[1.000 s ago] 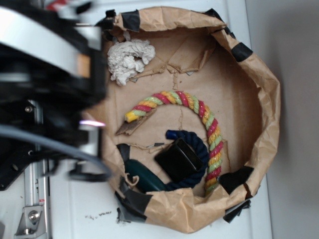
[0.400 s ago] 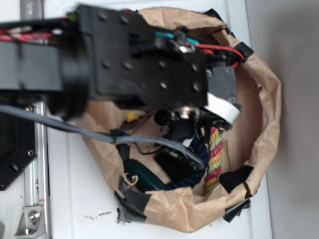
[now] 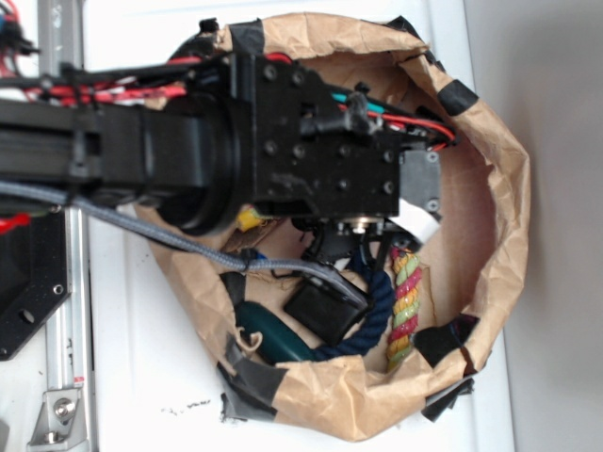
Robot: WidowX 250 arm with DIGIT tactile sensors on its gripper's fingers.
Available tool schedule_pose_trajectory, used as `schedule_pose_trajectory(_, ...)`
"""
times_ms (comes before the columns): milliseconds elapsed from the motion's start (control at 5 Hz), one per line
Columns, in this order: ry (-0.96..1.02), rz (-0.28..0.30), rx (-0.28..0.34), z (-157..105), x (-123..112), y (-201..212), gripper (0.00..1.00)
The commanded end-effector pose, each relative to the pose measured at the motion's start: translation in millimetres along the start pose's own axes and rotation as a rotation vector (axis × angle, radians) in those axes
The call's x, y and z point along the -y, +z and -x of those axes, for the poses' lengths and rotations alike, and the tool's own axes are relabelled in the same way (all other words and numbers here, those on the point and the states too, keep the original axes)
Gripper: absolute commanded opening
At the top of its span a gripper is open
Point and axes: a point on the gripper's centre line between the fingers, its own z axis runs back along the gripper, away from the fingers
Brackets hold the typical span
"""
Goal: Grab the multicolored rope.
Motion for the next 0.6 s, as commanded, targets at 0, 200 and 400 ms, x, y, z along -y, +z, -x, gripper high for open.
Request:
schedule_pose_trajectory(0, -0.05, 0.066, 0.041, 6.8, -9.7, -1.7, 1.0)
schedule_pose_trajectory(200, -0.125, 0.093, -0.014, -2.5, -0.9, -20.8, 1.0)
schedule_pose_trajectory(400, -0.187, 0.108, -0.038, -14.8, 3.3, -29.8, 1.0)
